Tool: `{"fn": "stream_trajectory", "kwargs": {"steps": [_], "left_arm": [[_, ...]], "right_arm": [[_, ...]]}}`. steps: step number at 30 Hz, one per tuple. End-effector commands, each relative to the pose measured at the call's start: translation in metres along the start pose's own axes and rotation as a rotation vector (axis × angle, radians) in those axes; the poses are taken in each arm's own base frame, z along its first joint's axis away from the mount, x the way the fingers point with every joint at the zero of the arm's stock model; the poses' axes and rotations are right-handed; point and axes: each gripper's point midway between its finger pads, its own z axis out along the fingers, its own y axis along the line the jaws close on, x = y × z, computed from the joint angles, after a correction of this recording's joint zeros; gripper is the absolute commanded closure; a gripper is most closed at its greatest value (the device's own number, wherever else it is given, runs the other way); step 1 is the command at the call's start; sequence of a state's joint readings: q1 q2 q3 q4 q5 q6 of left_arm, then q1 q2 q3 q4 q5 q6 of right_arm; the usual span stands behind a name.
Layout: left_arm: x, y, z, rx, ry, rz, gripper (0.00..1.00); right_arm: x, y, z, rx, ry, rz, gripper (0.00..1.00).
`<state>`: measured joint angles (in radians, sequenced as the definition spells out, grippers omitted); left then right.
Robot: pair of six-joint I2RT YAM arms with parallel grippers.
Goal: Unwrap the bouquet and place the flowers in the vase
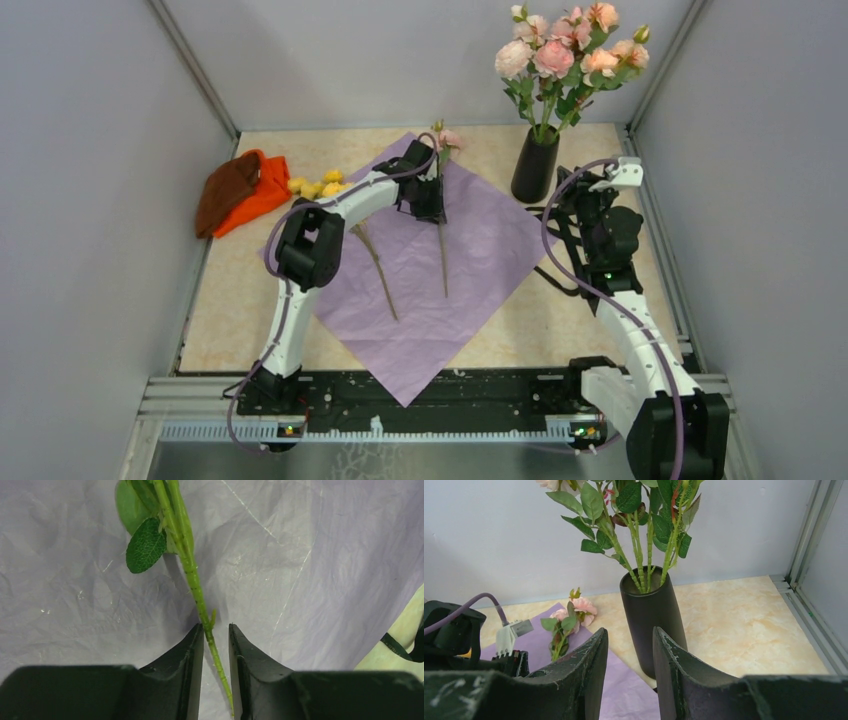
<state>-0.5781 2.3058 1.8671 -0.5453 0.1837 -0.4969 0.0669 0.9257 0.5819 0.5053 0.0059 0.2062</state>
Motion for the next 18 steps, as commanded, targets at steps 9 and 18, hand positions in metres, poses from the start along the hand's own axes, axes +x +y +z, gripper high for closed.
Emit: {"fn": "stream_trajectory", "kwargs": {"steps": [9, 18], "left_arm": [[-0.005, -0.001, -0.021, -0.001, -0.071, 0.028, 1.00], [-0.026, -0.046, -0.096, 0.222, -0.294, 0.119, 1.00]], "right_arm": [[-0.023, 0.000, -0.005, 0.008, -0.078, 0.021, 0.61], [-0.043, 0.025, -0.017, -0.106, -0.135, 0.122, 0.61]]}}
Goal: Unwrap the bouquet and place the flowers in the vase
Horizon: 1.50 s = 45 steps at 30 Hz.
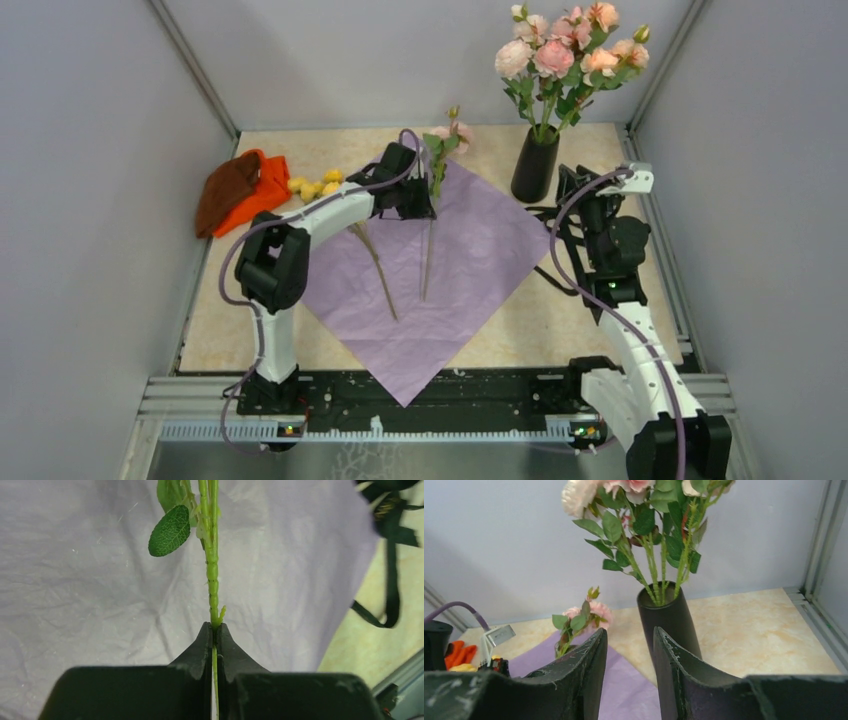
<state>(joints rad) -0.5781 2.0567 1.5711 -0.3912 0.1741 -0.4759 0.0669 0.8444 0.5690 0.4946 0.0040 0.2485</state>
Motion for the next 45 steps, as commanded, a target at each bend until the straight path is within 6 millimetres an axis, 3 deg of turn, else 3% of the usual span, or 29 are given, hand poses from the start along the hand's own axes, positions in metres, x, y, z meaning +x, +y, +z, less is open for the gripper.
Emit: {"fn": "stream_trajectory", "kwargs": {"steps": [1, 5, 10, 17, 26, 35, 41, 43, 45], "left_arm": [[-0.044, -0.049, -0.048, 0.206, -0.230, 0.084, 1.00], [-0.049, -0.060, -0.069, 0.260, -0.317, 0.109, 1.00], [-0.039, -0.070, -0.080, 0.287, -0.412, 0.230, 1.00], [-0.014, -0.071, -0.072, 0.061, -0.542, 0.466, 1.00], [-0.009, -0.076, -0.070, -0.009, -0.579, 0.491, 1.00], [-0.013, -0.088, -0.086, 0.010, -0.620, 0.487, 1.00], [-0.007, -0.090, -0.086, 0.013, -0.607, 0.483, 1.00], [-0.005, -0.091, -0.087, 0.017, -0.607, 0.481, 1.00], [-0.003, -0.091, -0.089, 0.015, -0.608, 0.482, 1.00]], "right_arm": [[-0.020, 0.026, -0.002, -0.124, -0.070, 0.104, 0.61], [-0.003, 0.053, 0.004, -0.214, -0.014, 0.151, 0.59], [0.043, 0.088, 0.022, -0.268, 0.203, 0.123, 0.49], [0.082, 0.122, 0.034, -0.331, 0.333, 0.123, 0.45], [0.129, 0.149, 0.036, -0.379, 0.458, 0.135, 0.34], [0.156, 0.166, 0.037, -0.415, 0.502, 0.147, 0.34], [0.166, 0.181, 0.038, -0.452, 0.508, 0.151, 0.34], [0.168, 0.184, 0.038, -0.459, 0.511, 0.153, 0.41], [0.170, 0.186, 0.038, -0.467, 0.511, 0.155, 0.54]]}}
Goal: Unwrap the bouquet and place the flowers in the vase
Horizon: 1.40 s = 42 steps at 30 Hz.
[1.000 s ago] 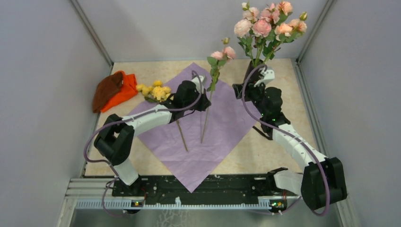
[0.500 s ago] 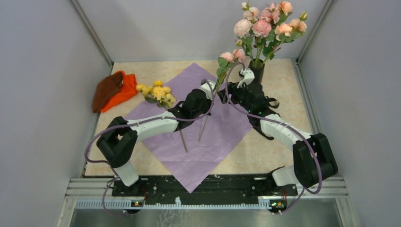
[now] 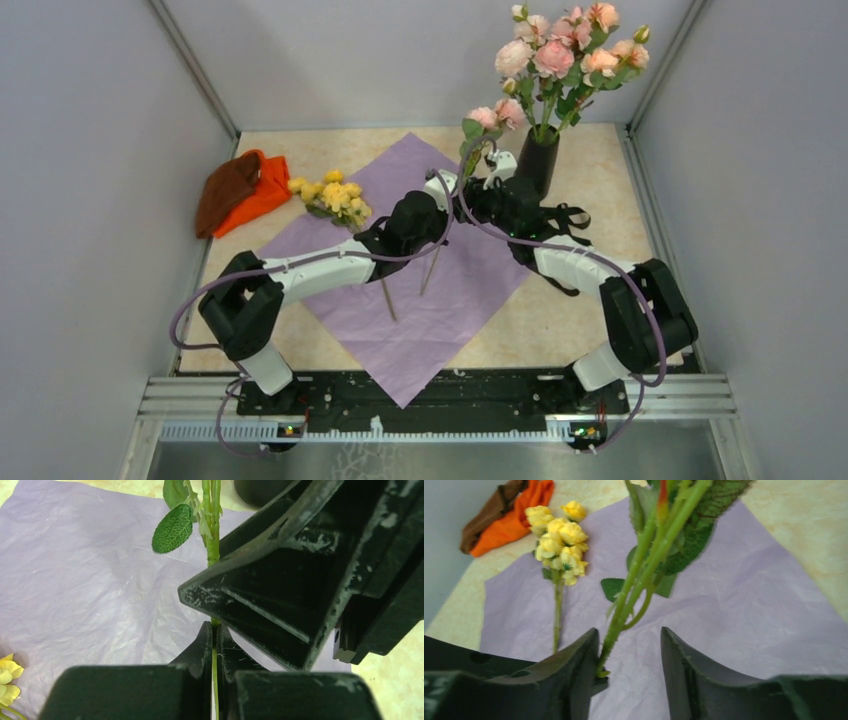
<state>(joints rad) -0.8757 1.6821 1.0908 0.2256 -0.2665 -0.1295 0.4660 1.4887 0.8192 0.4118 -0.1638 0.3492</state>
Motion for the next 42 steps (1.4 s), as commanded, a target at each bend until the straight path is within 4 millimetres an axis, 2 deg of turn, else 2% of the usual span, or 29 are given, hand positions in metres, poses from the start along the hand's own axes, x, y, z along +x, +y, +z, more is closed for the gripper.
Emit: {"fn": "stream_trajectory", "kwargs": {"steps": [1, 3, 4, 10, 15, 17, 22, 26, 31, 34, 38, 42], "left_arm": [[-0.017, -0.004, -0.010, 0.002, -0.058, -0.008, 1.00], [-0.017, -0.003, -0.011, -0.004, -0.058, -0.007, 1.00], [-0.017, -0.002, -0.011, -0.008, -0.059, -0.007, 1.00], [-0.014, -0.003, -0.012, -0.004, -0.048, -0.008, 0.99], [-0.012, -0.006, -0.019, 0.011, -0.028, -0.029, 0.73], [-0.012, -0.009, -0.026, 0.033, -0.030, -0.046, 0.57], [-0.010, -0.009, -0.044, 0.060, -0.034, -0.078, 0.26], [-0.005, -0.003, -0.051, 0.042, -0.033, -0.084, 0.04], [0.003, 0.001, -0.051, 0.025, -0.016, -0.077, 0.01], [0.008, 0.003, -0.050, 0.016, -0.006, -0.072, 0.01], [0.013, 0.002, -0.048, 0.018, 0.004, -0.074, 0.01], [0.014, -0.004, -0.046, 0.046, 0.004, -0.081, 0.01]], "right_arm": [[-0.034, 0.024, 0.008, -0.078, -0.104, -0.015, 0.70], [-0.034, 0.027, 0.008, -0.093, -0.110, -0.016, 0.95], [-0.035, 0.028, 0.007, -0.095, -0.112, -0.015, 1.00], [-0.038, 0.030, 0.005, -0.090, -0.120, -0.036, 1.00], [-0.058, 0.031, 0.004, -0.069, -0.138, -0.096, 1.00], [-0.077, 0.035, 0.003, -0.063, -0.154, -0.136, 1.00], [-0.152, 0.052, -0.012, -0.038, -0.275, -0.258, 1.00], [-0.203, 0.056, -0.025, 0.025, -0.367, -0.340, 1.00], [-0.258, 0.056, -0.046, 0.127, -0.462, -0.452, 1.00], [-0.291, 0.049, -0.066, 0.227, -0.520, -0.518, 1.00], [-0.323, 0.027, -0.086, 0.339, -0.573, -0.579, 1.00], [-0.343, -0.003, -0.099, 0.364, -0.613, -0.567, 1.00]]}}
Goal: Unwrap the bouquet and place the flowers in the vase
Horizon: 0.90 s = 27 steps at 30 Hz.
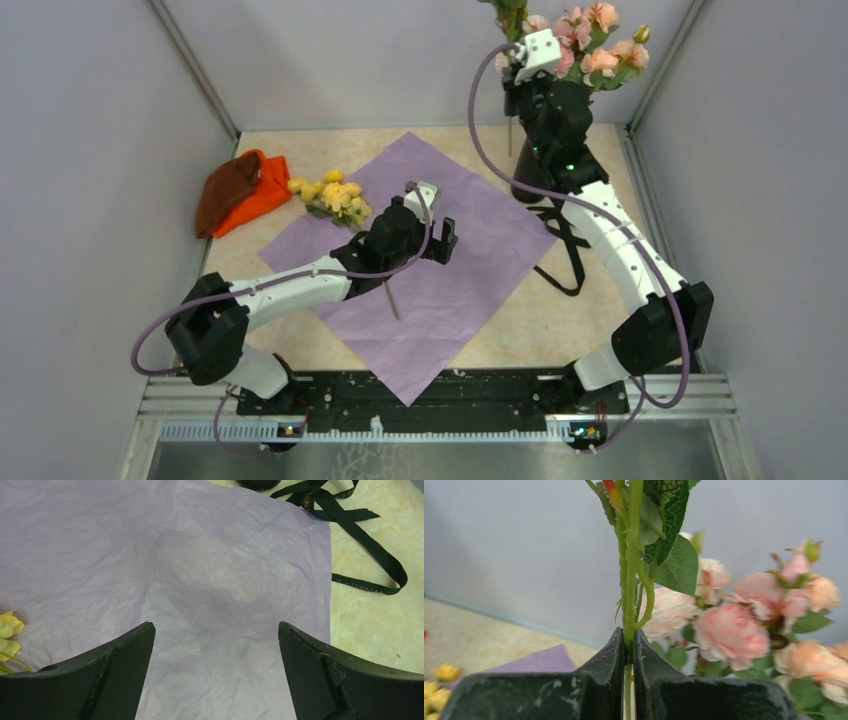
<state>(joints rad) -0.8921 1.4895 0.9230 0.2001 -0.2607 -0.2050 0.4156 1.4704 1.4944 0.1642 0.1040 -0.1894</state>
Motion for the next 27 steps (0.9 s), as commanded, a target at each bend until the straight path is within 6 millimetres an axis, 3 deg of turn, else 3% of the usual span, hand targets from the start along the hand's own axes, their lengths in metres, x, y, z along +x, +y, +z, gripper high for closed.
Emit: {"fn": "stream_trajectory", "kwargs": {"steps": [1, 5, 8, 12, 18, 27], "left_arm": [[0.004, -0.007, 0.002, 0.030, 0.002, -0.012, 0.01], [0.004, -0.007, 0.004, 0.025, 0.008, -0.004, 0.01], [0.006, -0.007, 0.006, 0.023, 0.013, -0.008, 0.01], [0.010, -0.008, 0.008, 0.025, 0.024, -0.018, 0.01], [0.017, -0.007, 0.008, 0.019, 0.042, -0.023, 0.01], [0.025, -0.003, 0.007, 0.006, 0.058, -0.021, 0.01]], "right_arm": [[-0.049, -0.063, -0.007, 0.124, -0.115, -0.042, 1.00], [-0.051, -0.092, -0.004, 0.195, -0.119, -0.079, 1.00], [-0.046, -0.103, -0.001, 0.210, -0.120, -0.091, 1.00], [-0.029, -0.104, 0.005, 0.208, -0.110, -0.123, 1.00], [0.011, -0.106, 0.012, 0.211, -0.048, -0.111, 1.00], [0.066, -0.085, 0.010, 0.142, 0.015, -0.053, 0.98]]}}
